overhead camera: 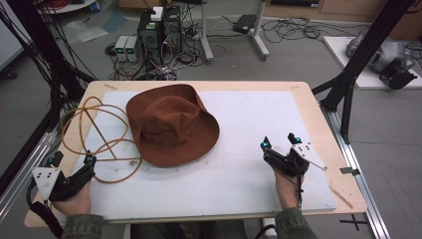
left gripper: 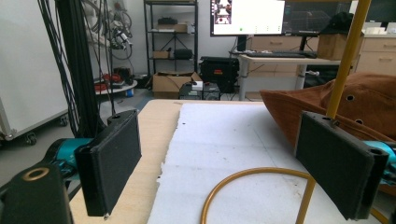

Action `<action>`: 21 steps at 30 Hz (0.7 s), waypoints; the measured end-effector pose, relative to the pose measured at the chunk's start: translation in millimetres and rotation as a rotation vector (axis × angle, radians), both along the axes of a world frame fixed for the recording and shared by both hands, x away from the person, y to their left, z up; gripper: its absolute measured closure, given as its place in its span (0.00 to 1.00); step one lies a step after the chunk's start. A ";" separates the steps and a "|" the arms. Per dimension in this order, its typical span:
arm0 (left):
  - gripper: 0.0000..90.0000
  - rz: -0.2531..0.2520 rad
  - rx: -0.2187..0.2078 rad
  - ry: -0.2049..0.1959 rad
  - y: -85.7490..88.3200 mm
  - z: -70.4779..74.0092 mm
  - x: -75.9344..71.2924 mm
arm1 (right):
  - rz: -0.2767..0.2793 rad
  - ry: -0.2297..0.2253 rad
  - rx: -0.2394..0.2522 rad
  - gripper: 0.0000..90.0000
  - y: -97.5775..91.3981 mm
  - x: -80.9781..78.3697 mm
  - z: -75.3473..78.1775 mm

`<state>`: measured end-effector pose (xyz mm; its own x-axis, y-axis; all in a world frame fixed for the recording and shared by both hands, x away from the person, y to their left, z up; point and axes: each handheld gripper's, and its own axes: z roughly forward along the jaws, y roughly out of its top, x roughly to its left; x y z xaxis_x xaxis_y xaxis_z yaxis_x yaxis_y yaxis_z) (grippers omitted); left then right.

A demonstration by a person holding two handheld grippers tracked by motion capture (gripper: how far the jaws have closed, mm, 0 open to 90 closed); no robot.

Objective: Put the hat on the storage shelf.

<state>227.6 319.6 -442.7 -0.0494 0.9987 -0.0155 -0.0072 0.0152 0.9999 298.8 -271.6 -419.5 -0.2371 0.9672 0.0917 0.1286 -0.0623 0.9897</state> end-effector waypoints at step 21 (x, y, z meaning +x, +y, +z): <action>0.17 -0.001 -0.001 -0.004 0.7 0.2 0.2 | 0.192 0.043 -0.030 0.11 55.5 36.5 29.7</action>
